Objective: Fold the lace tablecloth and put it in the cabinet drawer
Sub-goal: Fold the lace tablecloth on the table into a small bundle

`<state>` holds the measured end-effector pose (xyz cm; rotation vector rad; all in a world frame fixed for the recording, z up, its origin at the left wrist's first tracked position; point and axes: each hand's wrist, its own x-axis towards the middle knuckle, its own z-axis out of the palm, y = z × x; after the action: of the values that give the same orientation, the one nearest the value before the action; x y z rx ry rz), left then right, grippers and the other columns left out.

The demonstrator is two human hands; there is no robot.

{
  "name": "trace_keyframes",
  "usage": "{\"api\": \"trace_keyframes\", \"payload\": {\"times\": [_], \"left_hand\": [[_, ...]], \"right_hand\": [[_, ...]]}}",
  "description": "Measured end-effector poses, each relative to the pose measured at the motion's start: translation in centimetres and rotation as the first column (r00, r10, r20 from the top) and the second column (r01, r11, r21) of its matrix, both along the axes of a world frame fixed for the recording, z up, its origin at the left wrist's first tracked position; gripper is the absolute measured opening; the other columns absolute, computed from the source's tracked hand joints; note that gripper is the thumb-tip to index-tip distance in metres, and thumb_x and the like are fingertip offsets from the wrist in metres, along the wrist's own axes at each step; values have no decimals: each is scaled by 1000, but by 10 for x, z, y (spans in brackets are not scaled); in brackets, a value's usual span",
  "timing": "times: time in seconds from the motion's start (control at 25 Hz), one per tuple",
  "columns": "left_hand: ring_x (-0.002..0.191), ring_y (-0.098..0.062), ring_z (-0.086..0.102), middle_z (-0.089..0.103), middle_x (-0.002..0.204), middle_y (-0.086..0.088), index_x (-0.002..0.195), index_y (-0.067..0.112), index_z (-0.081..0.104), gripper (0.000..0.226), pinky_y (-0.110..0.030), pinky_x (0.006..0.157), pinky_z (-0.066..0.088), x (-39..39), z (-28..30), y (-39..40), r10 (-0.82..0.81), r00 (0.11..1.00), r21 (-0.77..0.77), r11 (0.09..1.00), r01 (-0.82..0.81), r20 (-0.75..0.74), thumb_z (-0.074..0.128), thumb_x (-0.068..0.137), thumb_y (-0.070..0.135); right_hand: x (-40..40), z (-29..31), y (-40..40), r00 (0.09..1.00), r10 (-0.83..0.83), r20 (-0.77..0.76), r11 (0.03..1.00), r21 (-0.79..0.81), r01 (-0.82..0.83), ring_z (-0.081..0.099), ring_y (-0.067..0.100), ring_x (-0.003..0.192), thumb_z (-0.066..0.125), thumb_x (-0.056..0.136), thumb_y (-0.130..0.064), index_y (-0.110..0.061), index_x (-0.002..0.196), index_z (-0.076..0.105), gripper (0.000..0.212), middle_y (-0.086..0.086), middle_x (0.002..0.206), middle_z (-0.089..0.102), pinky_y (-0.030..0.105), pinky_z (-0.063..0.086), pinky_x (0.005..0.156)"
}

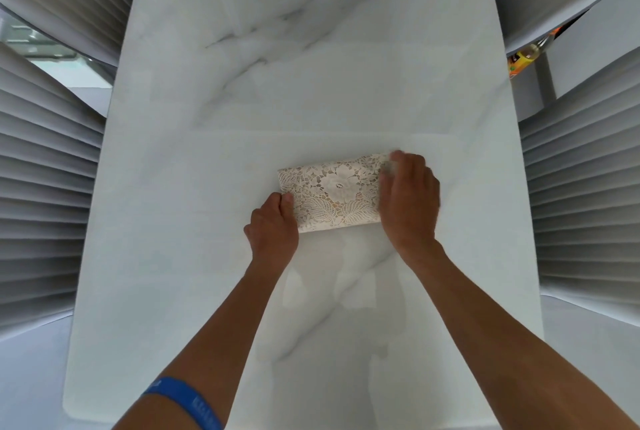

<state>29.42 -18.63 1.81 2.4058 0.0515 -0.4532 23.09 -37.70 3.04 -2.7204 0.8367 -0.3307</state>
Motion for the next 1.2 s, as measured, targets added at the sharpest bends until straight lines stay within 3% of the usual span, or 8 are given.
{"api": "trace_keyframes", "payload": {"times": [0.08, 0.2, 0.32, 0.48, 0.76, 0.96, 1.08, 1.2], "left_hand": [[85, -36, 57, 61, 81, -9, 83, 14, 49, 32, -43, 82, 41, 1, -2, 1, -36, 999, 36, 999, 35, 24, 32, 103, 33], [82, -33, 57, 56, 78, -1, 82, 15, 50, 32, -41, 80, 40, 9, -4, 5, -133, 991, 98, 987, 130, 31, 32, 102, 33], [79, -30, 61, 64, 71, 0, 69, 14, 55, 39, -41, 80, 44, 23, -6, 7, -60, 990, -27, 998, 57, -126, 44, 97, 38], [71, -15, 65, 66, 70, 5, 85, 21, 63, 19, -34, 71, 51, 26, -3, 8, 169, 968, -144, 970, -196, -183, 68, 83, 40], [80, -20, 65, 66, 80, 3, 92, 19, 63, 21, -44, 85, 52, 26, -3, -1, 215, 956, -135, 960, -245, -201, 65, 86, 39], [99, -23, 55, 55, 103, -1, 104, 13, 55, 40, -29, 80, 38, 0, 17, -31, 284, 944, -32, 956, -293, -165, 64, 84, 47], [93, -24, 64, 65, 97, -2, 99, 12, 57, 43, -38, 81, 53, -11, 22, -22, 348, 807, -186, 858, -479, -476, 72, 79, 46], [91, -26, 71, 72, 104, -14, 93, 10, 67, 27, -43, 82, 60, -50, 43, -3, 157, 736, -352, 800, -486, -658, 74, 83, 35]], "right_hand": [[7, -6, 15, 947, 318, -41, 924, -210, -319, 41, 38, 136, 43, 100, -24, -13, 141, 45, 42, 15, 148, 45, 55, 33, 110], [19, -21, 23, 840, 507, -192, 825, -176, -538, 23, 35, 147, 31, 104, -39, -23, 149, 35, 48, 7, 157, 33, 58, 18, 117], [22, -39, 19, 845, 444, -299, 865, -102, -491, 15, 34, 149, 22, 102, -52, -33, 153, 20, 55, 0, 161, 24, 63, 10, 116], [21, -52, 20, 869, 408, -281, 875, -151, -459, 15, 34, 149, 29, 100, -54, -33, 154, 16, 58, -1, 162, 21, 66, 11, 114], [26, -49, 21, 859, 401, -317, 885, -106, -453, 22, 33, 147, 27, 100, -54, -34, 154, 16, 58, 2, 161, 26, 67, 11, 114], [33, -28, 22, 777, 418, -471, 901, 109, -419, 3, 29, 151, 9, 96, -57, -41, 151, -2, 59, -3, 164, 9, 63, -4, 115], [18, -8, 20, 728, 473, -497, 877, 186, -444, 17, 30, 146, 25, 94, -51, -37, 149, 12, 58, -1, 157, 26, 64, 12, 112], [-22, 26, 7, 648, 549, -528, 835, 316, -450, 37, 28, 131, 38, 88, -65, -37, 143, 32, 62, -4, 141, 44, 53, 31, 104]]}}
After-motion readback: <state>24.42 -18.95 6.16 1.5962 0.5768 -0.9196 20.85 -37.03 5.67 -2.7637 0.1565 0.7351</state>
